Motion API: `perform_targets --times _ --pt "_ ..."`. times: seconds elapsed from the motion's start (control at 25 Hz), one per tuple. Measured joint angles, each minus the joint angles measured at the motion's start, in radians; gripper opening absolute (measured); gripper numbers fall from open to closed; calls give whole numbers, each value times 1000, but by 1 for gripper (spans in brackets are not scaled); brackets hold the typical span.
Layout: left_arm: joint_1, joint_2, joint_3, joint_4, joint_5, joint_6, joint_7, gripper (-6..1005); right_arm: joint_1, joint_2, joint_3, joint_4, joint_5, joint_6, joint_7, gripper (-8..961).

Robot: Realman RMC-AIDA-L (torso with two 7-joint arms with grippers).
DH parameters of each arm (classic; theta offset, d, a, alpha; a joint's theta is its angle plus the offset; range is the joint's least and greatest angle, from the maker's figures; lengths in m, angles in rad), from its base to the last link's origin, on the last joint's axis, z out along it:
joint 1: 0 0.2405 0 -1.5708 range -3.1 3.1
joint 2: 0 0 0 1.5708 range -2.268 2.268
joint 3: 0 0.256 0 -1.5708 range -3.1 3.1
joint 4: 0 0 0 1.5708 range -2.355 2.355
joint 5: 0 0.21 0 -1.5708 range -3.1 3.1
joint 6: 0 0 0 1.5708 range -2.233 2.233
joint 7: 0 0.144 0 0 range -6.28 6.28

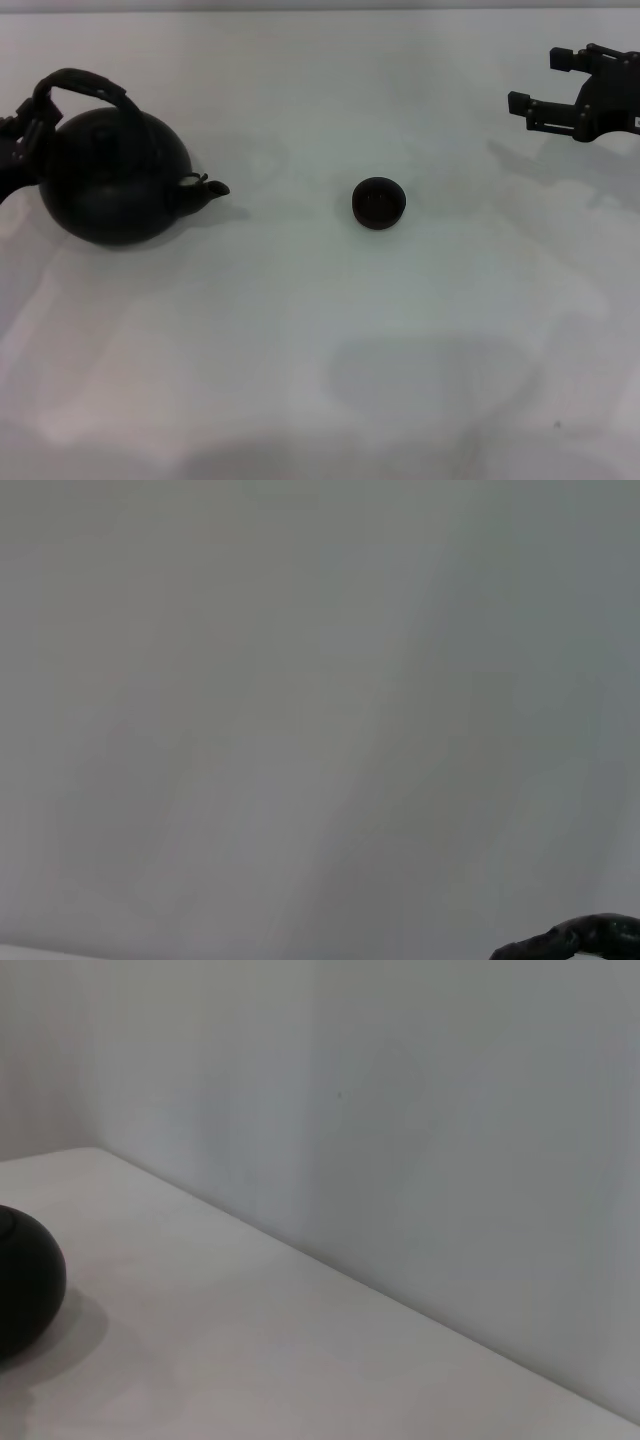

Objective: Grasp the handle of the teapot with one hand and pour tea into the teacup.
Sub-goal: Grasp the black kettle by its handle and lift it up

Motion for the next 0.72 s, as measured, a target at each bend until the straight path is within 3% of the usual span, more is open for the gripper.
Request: perform_targets --times 0.4,0.72 --pt "-71 -4 81 129 41 2 -138 198 9 0 2 44 22 -2 -38 850" --pt "-133 -5 292 348 39 50 -375 198 10 0 -1 84 68 -3 -89 850"
